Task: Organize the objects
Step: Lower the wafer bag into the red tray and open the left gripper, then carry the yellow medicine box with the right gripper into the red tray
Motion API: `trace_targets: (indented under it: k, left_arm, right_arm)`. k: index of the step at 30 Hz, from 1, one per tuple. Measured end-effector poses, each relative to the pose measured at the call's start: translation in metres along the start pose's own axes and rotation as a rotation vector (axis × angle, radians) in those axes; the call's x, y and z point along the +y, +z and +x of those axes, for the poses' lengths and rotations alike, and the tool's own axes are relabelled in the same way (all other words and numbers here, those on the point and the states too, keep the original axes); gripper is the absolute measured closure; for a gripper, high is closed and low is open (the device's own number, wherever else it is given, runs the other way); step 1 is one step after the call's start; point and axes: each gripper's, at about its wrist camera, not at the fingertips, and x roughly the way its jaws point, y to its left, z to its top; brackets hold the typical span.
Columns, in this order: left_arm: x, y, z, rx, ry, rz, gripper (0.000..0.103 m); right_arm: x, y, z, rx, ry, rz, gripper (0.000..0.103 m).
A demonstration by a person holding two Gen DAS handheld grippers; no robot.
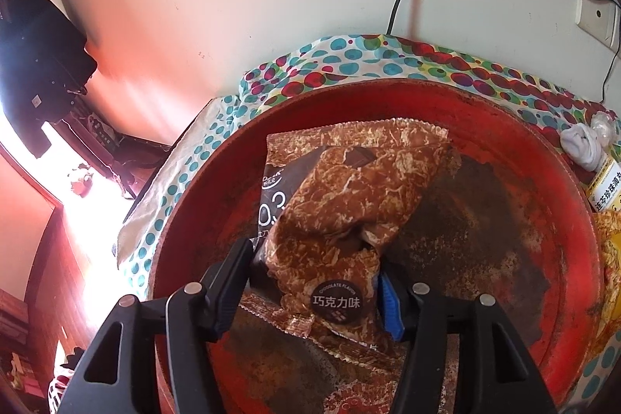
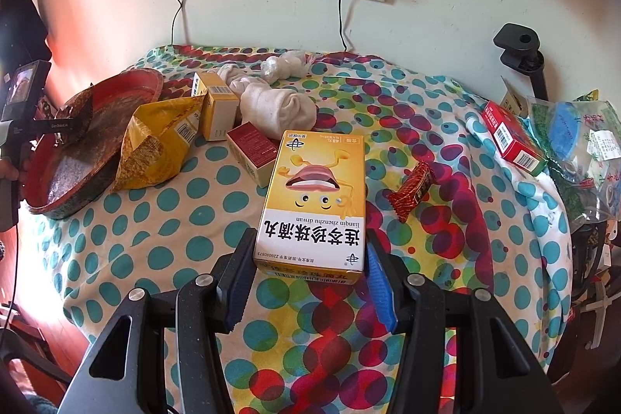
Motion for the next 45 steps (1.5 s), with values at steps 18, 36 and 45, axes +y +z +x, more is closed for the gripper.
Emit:
trace_targets:
  k: [18,36,45]
  left_arm:
    - [-0.001,-0.026,-0.035,-0.011,-0.017,0.032,0.04]
    - [-0.025,-0.099,-0.117,-0.044,-0.187,0.005,0.04]
    - [-0.016,-0.13,-0.134,-0.032,-0.227,-0.05,0.04]
  right_arm:
    - [0.005,-0.004,-0.004,-0.015,0.021,0.008,0.053]
    - [0.053,0.031,-0.026,-0.095,0.129,-0.083,0.053]
    - [0.133,0.07,-0.026,-0.116,0.228,-0.247,0.053]
